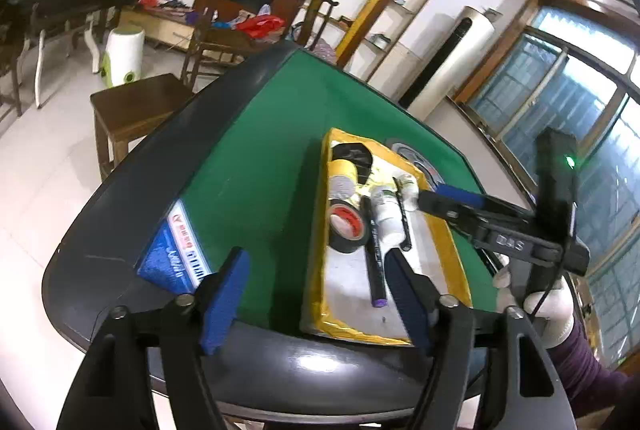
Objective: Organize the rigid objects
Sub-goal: 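Carry the black tape roll into the tray and open the right tool, then grasp the red-labelled white bottle with the left tool while the right tool returns to the table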
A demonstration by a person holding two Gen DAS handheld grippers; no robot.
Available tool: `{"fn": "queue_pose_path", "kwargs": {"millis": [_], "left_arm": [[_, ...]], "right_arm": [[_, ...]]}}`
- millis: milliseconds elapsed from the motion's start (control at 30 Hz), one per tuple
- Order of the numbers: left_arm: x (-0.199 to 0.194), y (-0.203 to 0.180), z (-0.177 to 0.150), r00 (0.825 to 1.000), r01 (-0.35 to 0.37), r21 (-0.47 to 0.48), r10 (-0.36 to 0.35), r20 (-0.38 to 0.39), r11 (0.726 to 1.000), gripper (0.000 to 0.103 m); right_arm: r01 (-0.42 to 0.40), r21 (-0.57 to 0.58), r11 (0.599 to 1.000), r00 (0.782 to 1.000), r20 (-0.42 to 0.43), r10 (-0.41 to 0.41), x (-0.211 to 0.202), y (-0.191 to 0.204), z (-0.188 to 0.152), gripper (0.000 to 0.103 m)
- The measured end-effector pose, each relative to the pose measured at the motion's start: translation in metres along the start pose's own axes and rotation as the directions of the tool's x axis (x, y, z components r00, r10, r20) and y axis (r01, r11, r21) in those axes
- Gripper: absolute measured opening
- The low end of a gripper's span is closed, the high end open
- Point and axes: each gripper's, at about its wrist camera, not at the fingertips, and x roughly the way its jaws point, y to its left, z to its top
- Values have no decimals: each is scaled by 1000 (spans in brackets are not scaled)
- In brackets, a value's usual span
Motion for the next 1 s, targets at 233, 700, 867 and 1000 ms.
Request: {"fn": "queue_pose_path", "kwargs": {"millis": [233, 700, 867, 1000], "left_arm": [[13, -44, 4, 996, 63, 62, -59, -62, 996, 79], [117, -229, 8, 960, 172, 283, -96, -265, 944, 90], [176, -279, 2, 930, 165, 275, -56, -363, 947, 90], [208, -304, -7, 913, 162, 286, -34, -406, 944, 90]], "right_arm": [[237, 105, 966, 965, 85, -246, -68, -86, -59, 75], [306, 593, 745, 860, 164, -483, -154, -307, -153, 75], [304, 646, 700, 836, 171, -521, -146, -335, -166, 75], [289, 669, 685, 833, 177, -524, -145, -342, -172, 75]]}}
